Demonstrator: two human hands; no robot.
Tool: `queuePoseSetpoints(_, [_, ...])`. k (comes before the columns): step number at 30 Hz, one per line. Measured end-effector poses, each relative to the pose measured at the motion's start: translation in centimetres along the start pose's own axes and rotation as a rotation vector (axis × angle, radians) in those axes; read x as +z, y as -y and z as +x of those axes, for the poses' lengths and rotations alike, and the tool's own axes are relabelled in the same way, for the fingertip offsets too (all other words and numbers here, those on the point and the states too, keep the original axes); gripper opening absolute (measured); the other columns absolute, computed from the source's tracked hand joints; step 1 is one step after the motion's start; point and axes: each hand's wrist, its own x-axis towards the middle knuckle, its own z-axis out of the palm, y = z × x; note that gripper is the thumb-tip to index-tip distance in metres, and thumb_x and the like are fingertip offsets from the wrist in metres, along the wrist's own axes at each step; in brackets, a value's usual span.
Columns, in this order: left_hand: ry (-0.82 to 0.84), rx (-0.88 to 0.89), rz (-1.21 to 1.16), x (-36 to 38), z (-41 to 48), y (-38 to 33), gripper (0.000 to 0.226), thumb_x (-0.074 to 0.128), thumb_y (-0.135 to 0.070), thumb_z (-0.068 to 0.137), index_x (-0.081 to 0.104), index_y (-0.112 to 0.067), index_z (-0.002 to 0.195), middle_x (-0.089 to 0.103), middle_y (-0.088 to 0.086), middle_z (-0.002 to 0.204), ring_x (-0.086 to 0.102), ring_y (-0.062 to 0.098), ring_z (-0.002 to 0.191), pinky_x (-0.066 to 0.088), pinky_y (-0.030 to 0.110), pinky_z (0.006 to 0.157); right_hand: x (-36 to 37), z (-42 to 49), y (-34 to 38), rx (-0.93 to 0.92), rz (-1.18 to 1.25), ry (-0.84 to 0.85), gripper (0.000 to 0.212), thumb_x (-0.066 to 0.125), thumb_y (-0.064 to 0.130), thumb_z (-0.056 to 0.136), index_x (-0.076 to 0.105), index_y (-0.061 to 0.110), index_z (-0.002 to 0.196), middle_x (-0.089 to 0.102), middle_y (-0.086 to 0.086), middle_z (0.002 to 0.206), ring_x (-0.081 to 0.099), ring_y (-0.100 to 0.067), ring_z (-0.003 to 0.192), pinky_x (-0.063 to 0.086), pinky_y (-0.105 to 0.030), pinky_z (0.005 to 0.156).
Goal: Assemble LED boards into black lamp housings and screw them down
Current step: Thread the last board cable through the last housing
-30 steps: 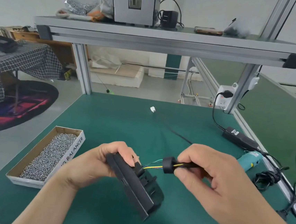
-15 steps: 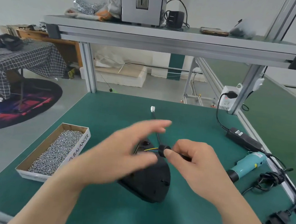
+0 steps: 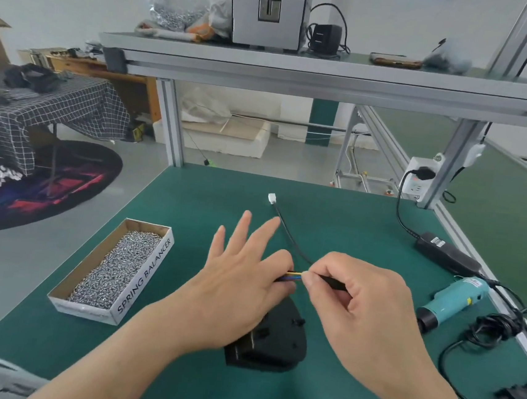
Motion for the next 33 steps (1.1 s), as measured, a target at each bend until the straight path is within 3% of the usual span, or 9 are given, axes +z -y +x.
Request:
queuePoseSetpoints(4, [0.026,-0.111,-0.228,0.2,-0.5,0.9,0.017,0.032,-0.056,0.098,0.04,-0.041,0.101,-0.012,-0.013,0.164,-0.019,0.028,0.153,0.013,0.059,0.121,-0.6,-0.2,0.4,-0.035,-0.048,-0.02,0.024,0.059,0.032,0.091,0.055,0.025,0.069,0.041,0.01,0.056,0.04,-0.016,0.052,0.035,-0.033,0.047])
queuePoseSetpoints(8, [-0.115,-0.081,-0.501,0.4,-0.7,0.8,0.006,0.062,-0.042,0.093,0.058,-0.038,0.092,0.031,-0.013,0.155,0.022,-0.001,0.146,0.035,0.029,0.106,-1.4,-0.4,0.0,0.028,0.015,0.02,0.027,0.06,0.035,0.095,0.057,0.024,0.07,0.048,0.011,0.059,0.045,-0.015,0.056,0.034,-0.031,0.052])
queuePoseSetpoints(11, [-0.221,-0.098,-0.478,0.4,-0.5,0.2,0.006,0.069,-0.038,0.088,0.063,-0.036,0.087,0.043,-0.02,0.139,0.056,0.006,0.113,0.039,0.026,0.091,-2.5,-0.2,-0.1,0.037,-0.196,0.05,0.032,0.051,0.039,0.099,0.053,0.025,0.071,0.05,0.008,0.062,0.047,-0.015,0.066,0.041,-0.035,0.062])
queuePoseSetpoints(15, [-0.259,-0.111,-0.291,0.2,0.5,-2.2,0.007,0.064,-0.028,0.09,0.066,-0.03,0.097,0.036,-0.015,0.146,0.058,0.014,0.098,0.033,0.027,0.075,-1.0,0.5,2.0,-0.092,-0.512,0.295,0.017,0.034,0.031,0.101,0.043,0.027,0.087,0.05,0.01,0.077,0.041,-0.021,0.075,0.035,-0.038,0.072])
queuePoseSetpoints(19, [-0.27,-0.073,-0.317,-0.3,1.2,-3.5,0.017,0.06,-0.021,0.089,0.065,-0.028,0.104,0.03,-0.016,0.152,0.059,0.017,0.103,0.04,0.026,0.081,0.5,0.5,1.2,0.06,-0.267,0.3,0.012,0.041,0.022,0.101,0.039,0.029,0.091,0.048,0.013,0.078,0.043,-0.018,0.07,0.035,-0.036,0.062])
queuePoseSetpoints(23, [-0.091,0.08,-0.722,-2.6,0.2,-0.7,0.062,0.068,-0.059,0.074,0.052,-0.054,0.134,0.022,-0.026,0.155,0.041,-0.01,0.133,0.036,0.01,0.105,-1.4,1.2,-2.1,0.097,0.147,0.139,0.032,0.059,0.012,0.1,0.05,0.022,0.071,0.043,0.012,0.058,0.038,-0.009,0.055,0.032,-0.022,0.053])
queuePoseSetpoints(25, [-0.125,0.088,-0.742,-3.6,-0.3,1.1,0.074,0.061,-0.069,0.072,0.034,-0.066,0.141,0.022,-0.029,0.154,0.047,-0.007,0.129,0.041,0.011,0.1,-2.1,1.6,-3.3,0.159,0.377,0.136,0.025,0.063,0.012,0.099,0.061,0.01,0.075,0.038,0.011,0.056,0.029,-0.006,0.052,0.026,-0.02,0.048])
queuePoseSetpoints(28, [-0.047,0.165,-0.916,-3.0,0.5,2.4,0.092,0.07,-0.054,0.074,0.022,-0.05,0.153,0.042,-0.01,0.154,0.045,0.004,0.138,0.038,0.029,0.114,-2.3,1.5,-4.0,0.315,0.786,0.168,0.024,0.071,0.031,0.089,0.068,0.014,0.072,0.035,-0.013,0.061,0.017,-0.024,0.058,0.015,-0.028,0.047])
queuePoseSetpoints(33, [0.105,0.167,-1.473,0.8,1.6,0.7,0.087,0.089,-0.03,0.072,0.046,-0.033,0.148,0.061,0.012,0.14,0.058,0.03,0.129,0.049,0.039,0.106,-1.4,1.5,-3.2,0.275,0.932,0.252,0.024,0.071,0.041,0.081,0.066,0.018,0.072,0.036,-0.019,0.061,0.018,-0.031,0.058,0.012,-0.039,0.052])
